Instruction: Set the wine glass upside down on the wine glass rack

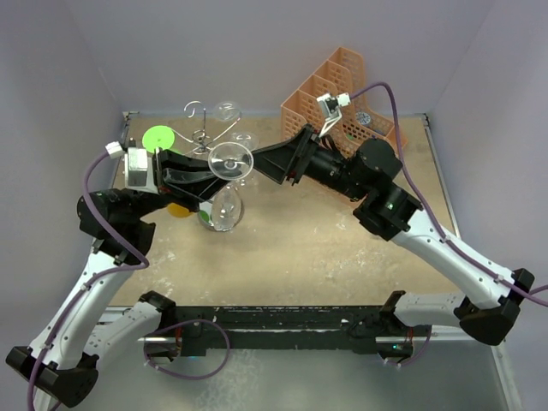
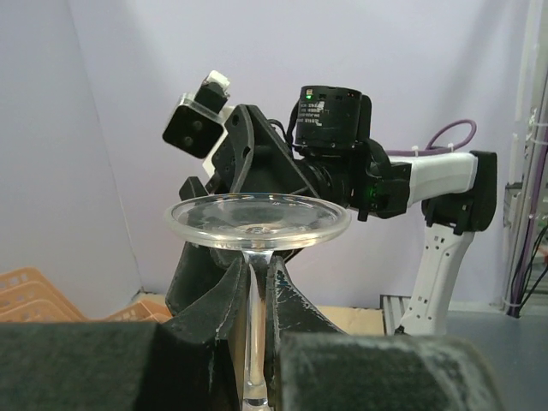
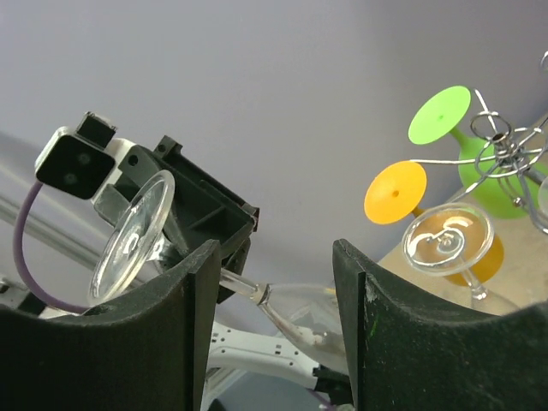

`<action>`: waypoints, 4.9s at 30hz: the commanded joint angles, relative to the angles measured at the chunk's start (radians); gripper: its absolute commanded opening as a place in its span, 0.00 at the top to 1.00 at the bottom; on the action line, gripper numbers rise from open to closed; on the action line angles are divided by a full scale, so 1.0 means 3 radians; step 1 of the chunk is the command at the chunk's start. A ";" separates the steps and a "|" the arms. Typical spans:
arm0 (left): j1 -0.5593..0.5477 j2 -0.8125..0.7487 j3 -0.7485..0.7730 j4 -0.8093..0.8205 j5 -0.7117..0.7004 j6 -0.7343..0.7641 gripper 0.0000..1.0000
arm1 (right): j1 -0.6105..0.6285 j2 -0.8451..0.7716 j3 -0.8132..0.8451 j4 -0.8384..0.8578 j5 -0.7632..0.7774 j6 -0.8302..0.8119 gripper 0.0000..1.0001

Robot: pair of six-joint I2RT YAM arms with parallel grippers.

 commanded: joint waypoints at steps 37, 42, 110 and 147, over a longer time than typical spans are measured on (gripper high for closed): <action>0.0007 0.0238 0.0202 0.0523 0.0445 0.0035 1.00 | -0.0003 -0.0032 0.0486 -0.0405 -0.0550 0.0309 0.65; 0.0011 0.0202 0.0154 0.0528 0.0495 0.0017 1.00 | -0.0002 0.0000 0.0509 -0.0423 -0.0692 0.0410 0.83; 0.0001 -0.0112 0.1099 -0.1815 -0.2737 -0.1293 0.55 | -0.0003 0.1192 0.1834 0.0892 -0.0135 -0.0406 1.00; 0.0004 0.0092 0.1182 -0.1678 -0.2877 -0.1101 1.00 | -0.0023 0.1240 0.1855 0.0670 -0.0300 -0.0443 0.63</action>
